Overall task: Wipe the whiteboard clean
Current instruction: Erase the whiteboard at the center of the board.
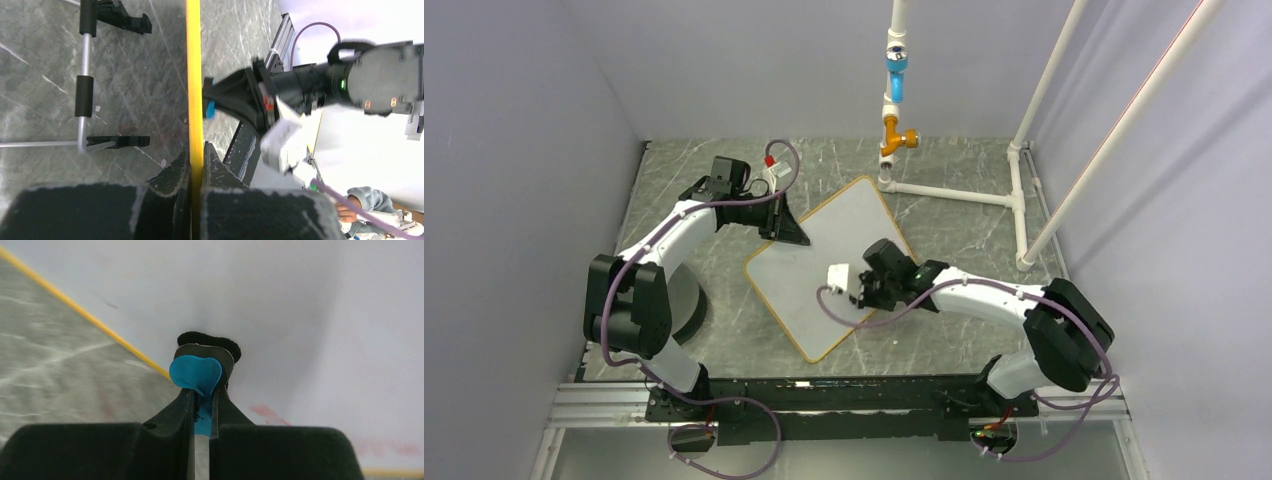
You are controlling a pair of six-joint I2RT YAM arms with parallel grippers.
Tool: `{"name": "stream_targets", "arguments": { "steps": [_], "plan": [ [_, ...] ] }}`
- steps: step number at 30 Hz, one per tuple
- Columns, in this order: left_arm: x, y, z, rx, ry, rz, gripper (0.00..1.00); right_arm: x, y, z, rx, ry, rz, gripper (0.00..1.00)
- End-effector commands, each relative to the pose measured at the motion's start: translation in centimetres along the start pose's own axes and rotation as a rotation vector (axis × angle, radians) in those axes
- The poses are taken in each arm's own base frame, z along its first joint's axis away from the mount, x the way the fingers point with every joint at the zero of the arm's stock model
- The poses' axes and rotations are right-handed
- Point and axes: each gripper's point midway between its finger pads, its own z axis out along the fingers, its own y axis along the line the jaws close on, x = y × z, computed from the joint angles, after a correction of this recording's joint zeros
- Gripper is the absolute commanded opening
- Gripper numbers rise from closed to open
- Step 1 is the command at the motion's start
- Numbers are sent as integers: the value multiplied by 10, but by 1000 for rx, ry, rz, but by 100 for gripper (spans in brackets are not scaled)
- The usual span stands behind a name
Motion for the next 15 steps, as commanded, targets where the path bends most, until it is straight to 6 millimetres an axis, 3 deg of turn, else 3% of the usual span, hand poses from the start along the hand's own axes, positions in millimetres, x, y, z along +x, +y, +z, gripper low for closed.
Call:
{"name": "stream_targets", "arguments": {
  "steps": [1, 3, 5, 8, 12, 13, 15],
  "plan": [
    [-10, -48, -11, 165, -21, 100, 0, 30, -87, -23, 311, 49, 201, 0],
    [-10, -49, -11, 167, -22, 102, 0, 46, -103, -32, 379, 78, 243, 0],
    [-9, -49, -11, 170, -20, 99, 0, 52, -99, -30, 355, 90, 228, 0],
    [-9, -49, -10, 168, -19, 101, 0, 36, -62, -14, 181, 54, 152, 0],
    [-9, -49, -10, 166, -18, 103, 0, 4, 6, 1, -55, 9, -64, 0],
    [-9, -49, -10, 165, -17, 104, 0, -2, 17, 3, -98, -3, -87, 0],
    [-9, -49, -10, 165, -16, 103, 0, -7, 20, 3, -111, -13, -88, 0]
  ]
}}
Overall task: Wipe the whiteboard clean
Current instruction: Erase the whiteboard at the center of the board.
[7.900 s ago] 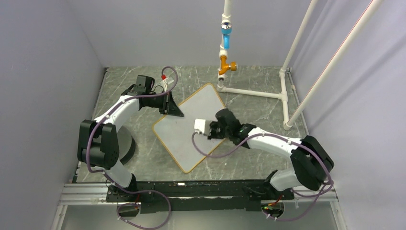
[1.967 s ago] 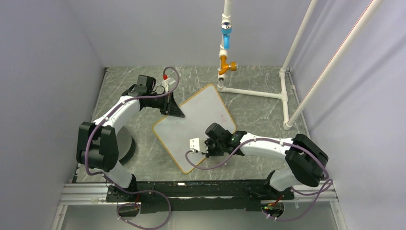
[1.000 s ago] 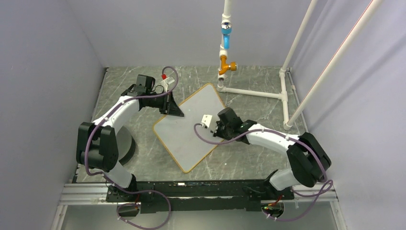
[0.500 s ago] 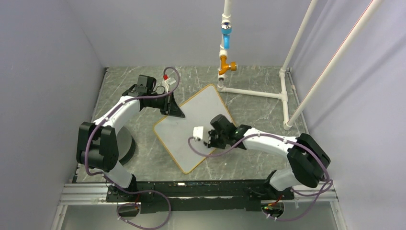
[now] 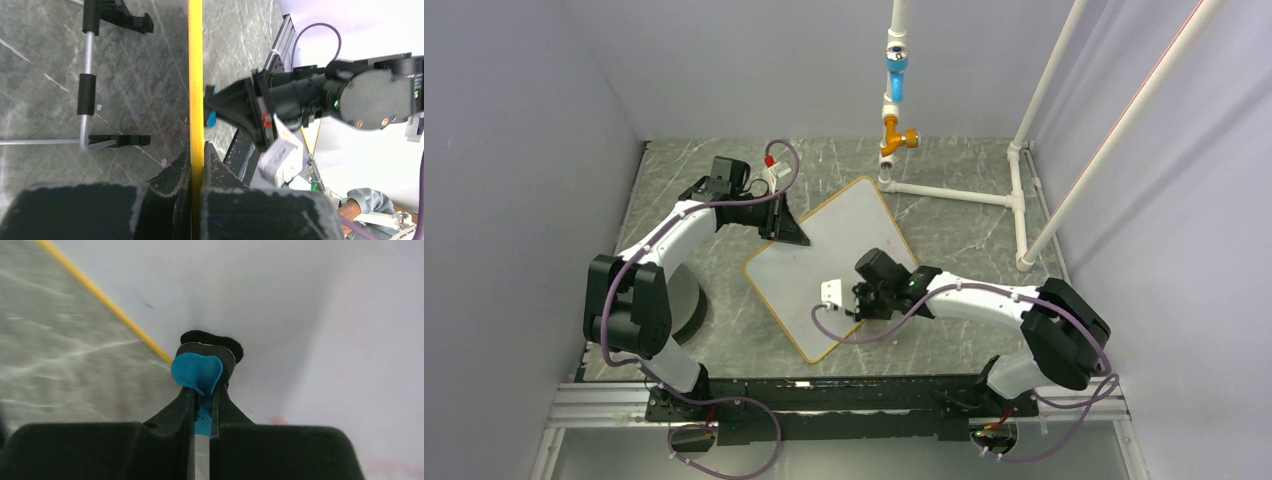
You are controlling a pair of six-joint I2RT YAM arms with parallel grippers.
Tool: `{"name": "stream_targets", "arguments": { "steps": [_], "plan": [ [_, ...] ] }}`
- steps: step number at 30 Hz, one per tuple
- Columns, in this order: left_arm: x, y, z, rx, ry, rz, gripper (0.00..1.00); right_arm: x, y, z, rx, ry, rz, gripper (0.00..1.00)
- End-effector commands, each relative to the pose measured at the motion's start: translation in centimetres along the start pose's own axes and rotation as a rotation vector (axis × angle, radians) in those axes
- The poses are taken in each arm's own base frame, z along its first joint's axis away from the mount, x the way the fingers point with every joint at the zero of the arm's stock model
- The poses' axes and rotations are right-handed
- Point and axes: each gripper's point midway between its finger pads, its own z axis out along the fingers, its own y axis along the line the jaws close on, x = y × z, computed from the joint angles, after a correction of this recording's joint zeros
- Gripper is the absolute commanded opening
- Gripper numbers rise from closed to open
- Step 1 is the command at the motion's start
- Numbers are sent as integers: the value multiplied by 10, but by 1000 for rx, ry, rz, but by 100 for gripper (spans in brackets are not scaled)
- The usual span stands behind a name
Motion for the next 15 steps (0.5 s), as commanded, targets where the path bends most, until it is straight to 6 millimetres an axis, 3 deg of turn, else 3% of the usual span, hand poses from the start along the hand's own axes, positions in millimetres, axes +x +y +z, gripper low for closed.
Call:
{"name": "stream_targets", "arguments": {
  "steps": [1, 4, 7, 9, 11, 15],
  "plan": [
    [-6, -54, -9, 188, -8, 121, 0, -20, 23, 4, -109, -58, -75, 0],
    [-6, -55, -10, 190, -9, 124, 0, -4, -14, 1, 10, -23, 23, 0],
    [-6, -55, -9, 192, -8, 121, 0, 24, -56, -10, 157, 31, 138, 0],
    [-6, -56, -10, 194, -10, 125, 0, 38, -68, -15, 194, 52, 175, 0],
    [-7, -56, -10, 197, -11, 125, 0, 42, -57, -14, 140, 45, 162, 0],
    [-6, -58, -10, 199, -9, 128, 0, 17, -10, -6, -46, -15, 37, 0]
  ]
}}
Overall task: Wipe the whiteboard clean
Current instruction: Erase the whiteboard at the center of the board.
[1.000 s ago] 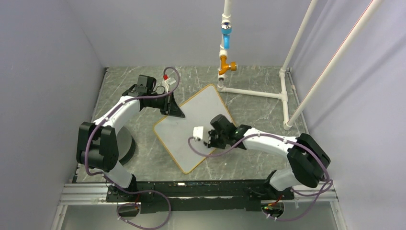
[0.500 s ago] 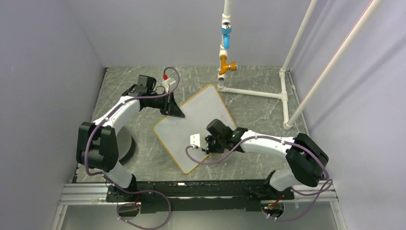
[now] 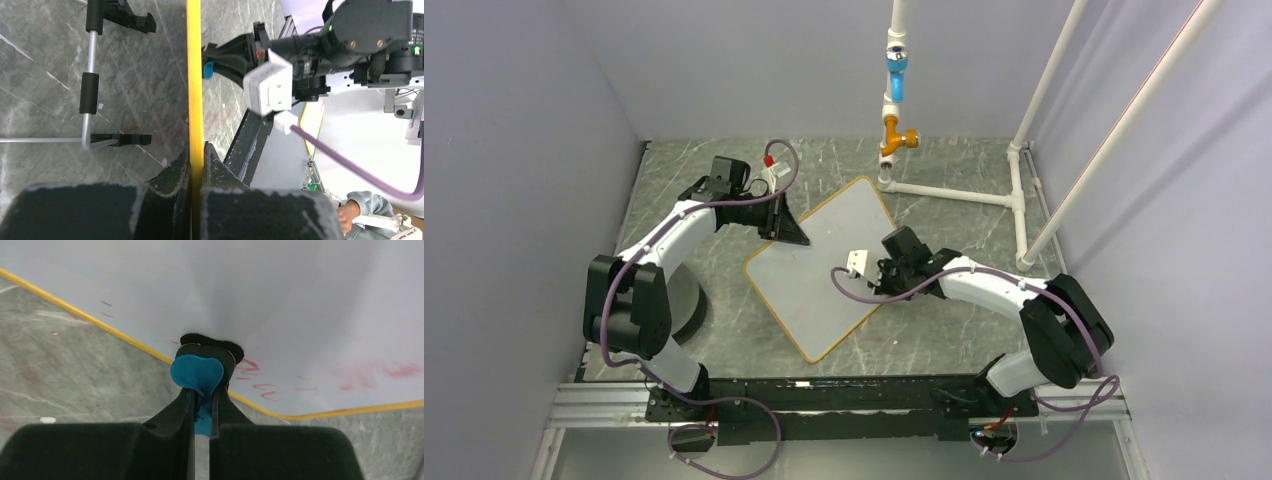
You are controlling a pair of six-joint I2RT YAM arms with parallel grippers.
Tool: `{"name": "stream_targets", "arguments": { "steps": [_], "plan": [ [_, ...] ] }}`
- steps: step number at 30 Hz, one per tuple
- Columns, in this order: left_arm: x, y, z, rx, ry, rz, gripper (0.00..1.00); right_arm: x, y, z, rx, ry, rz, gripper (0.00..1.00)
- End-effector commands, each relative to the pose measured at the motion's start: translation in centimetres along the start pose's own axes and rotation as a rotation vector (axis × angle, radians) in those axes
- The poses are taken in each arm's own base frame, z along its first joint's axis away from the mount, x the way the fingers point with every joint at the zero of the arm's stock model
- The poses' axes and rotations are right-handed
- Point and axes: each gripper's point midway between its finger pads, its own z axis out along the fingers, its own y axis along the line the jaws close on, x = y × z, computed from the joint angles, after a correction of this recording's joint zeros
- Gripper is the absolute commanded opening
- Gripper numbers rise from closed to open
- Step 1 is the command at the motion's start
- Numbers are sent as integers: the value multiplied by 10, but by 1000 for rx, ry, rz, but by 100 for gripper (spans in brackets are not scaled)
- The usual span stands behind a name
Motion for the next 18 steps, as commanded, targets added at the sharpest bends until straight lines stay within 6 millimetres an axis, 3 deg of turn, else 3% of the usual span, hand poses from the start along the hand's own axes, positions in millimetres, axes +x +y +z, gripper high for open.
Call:
{"name": "stream_targets", "arguments": {
  "steps": [1, 3, 5, 10, 14, 16, 18],
  "plan": [
    [-6, -57, -11, 199, -10, 129, 0, -33, 44, 0, -144, -93, -176, 0],
    [-6, -57, -11, 198, -12, 134, 0, -42, 68, -1, -218, -111, -250, 0],
    [-6, -57, -11, 196, -11, 134, 0, -47, 70, 0, -218, -114, -252, 0],
    [-6, -56, -11, 197, -10, 129, 0, -36, 7, -1, 17, -68, -114, 0],
    [-6, -58, -11, 202, -11, 132, 0, -13, -38, -10, 154, -40, 31, 0],
    [-6, -58, -11, 204, -12, 130, 0, -7, -39, -12, 150, -35, 41, 0],
    [-6, -58, -11, 204, -12, 129, 0, -13, -23, -11, 71, -73, 19, 0]
  ]
}}
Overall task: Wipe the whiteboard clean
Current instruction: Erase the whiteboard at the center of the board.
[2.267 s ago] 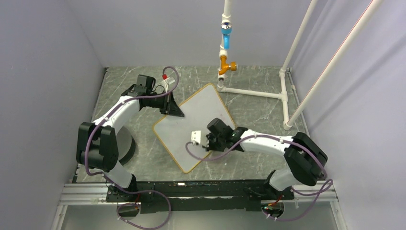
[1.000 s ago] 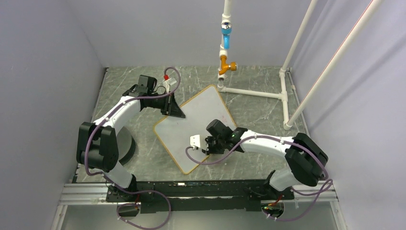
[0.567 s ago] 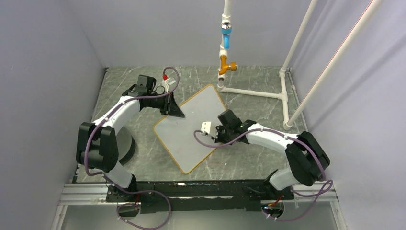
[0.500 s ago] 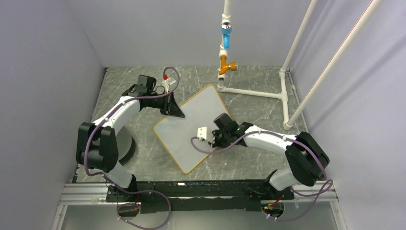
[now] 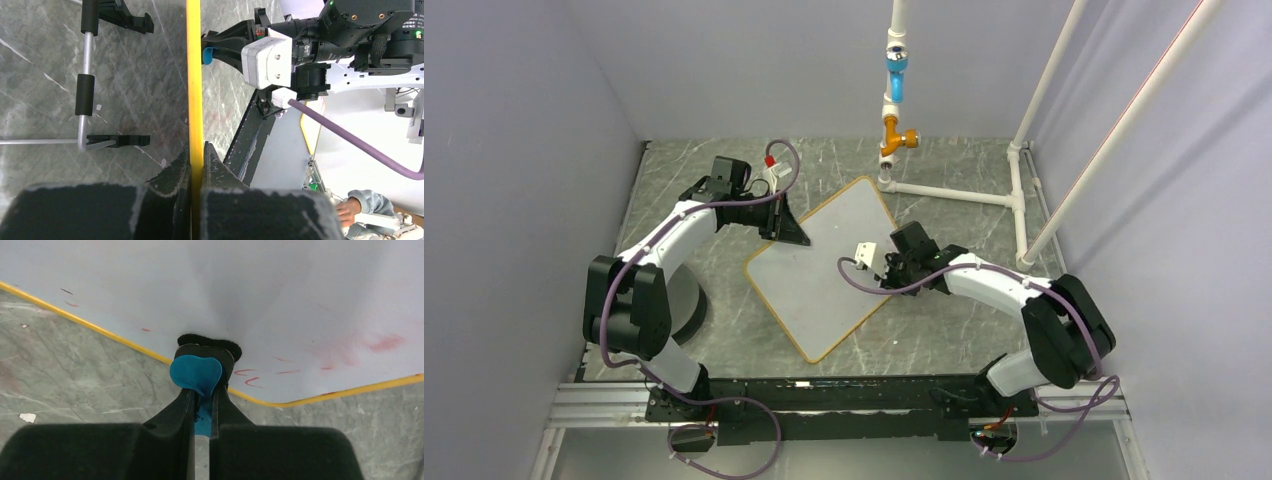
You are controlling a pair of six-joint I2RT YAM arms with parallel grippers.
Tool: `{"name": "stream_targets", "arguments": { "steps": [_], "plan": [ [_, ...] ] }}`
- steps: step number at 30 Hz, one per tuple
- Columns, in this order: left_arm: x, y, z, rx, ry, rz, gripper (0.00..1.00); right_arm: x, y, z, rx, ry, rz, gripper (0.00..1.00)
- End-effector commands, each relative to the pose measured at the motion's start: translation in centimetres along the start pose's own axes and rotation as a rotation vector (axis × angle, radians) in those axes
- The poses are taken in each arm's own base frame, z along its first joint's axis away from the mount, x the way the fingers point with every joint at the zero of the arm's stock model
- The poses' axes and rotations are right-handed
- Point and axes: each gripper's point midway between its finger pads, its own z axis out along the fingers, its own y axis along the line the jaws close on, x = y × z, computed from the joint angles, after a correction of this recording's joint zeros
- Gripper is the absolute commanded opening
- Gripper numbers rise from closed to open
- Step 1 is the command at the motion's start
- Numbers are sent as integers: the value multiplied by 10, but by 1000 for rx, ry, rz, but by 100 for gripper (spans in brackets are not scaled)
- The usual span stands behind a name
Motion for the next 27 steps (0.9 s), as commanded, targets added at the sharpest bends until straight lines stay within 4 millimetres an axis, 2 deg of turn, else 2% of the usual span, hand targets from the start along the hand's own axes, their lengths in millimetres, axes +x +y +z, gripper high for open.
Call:
{"name": "stream_targets", "arguments": {
  "steps": [1, 4, 5, 6, 7, 9, 12, 13, 15, 16, 18, 19, 22, 24, 25, 27],
  "plan": [
    [-7, -56, -11, 201, -15, 124, 0, -29, -2, -9, -1, -121, -29, 0],
    [-7, -55, -11, 201, -14, 124, 0, -51, 44, -13, -136, -196, -177, 0],
    [-7, -55, -11, 200, -14, 123, 0, -56, 55, -13, -163, -210, -219, 0],
    [-7, -55, -11, 199, -14, 124, 0, -59, 55, -12, -152, -207, -225, 0],
    [-7, -54, -11, 196, -14, 124, 0, -59, 47, -9, -112, -188, -204, 0],
    [-7, -54, -11, 198, -13, 123, 0, -55, 19, -6, 9, -145, -135, 0],
    [-7, -54, -11, 199, -13, 123, 0, -40, -34, -14, 204, -120, 14, 0],
    [-7, -55, -11, 199, -13, 124, 0, -32, -46, -18, 238, -105, 46, 0],
    [-7, -55, -11, 199, -14, 124, 0, -17, -57, -22, 272, -74, 74, 0],
    [-7, -55, -11, 201, -14, 124, 0, -11, -56, -21, 264, -60, 74, 0],
    [-7, -55, -11, 200, -13, 122, 0, -10, -41, -15, 180, -65, 49, 0],
    [-7, -54, -11, 198, -13, 121, 0, -13, -27, -11, 106, -82, 23, 0],
    [-6, -54, -11, 198, -13, 122, 0, -26, 33, -1, -92, -110, -167, 0],
    [-6, -54, -11, 198, -11, 122, 0, -34, 61, 2, -157, -122, -273, 0],
    [-6, -54, -11, 197, -11, 122, 0, -36, 68, 3, -175, -123, -291, 0],
    [-6, -54, -11, 197, -10, 123, 0, -35, 58, 8, -124, -86, -262, 0]
  ]
}}
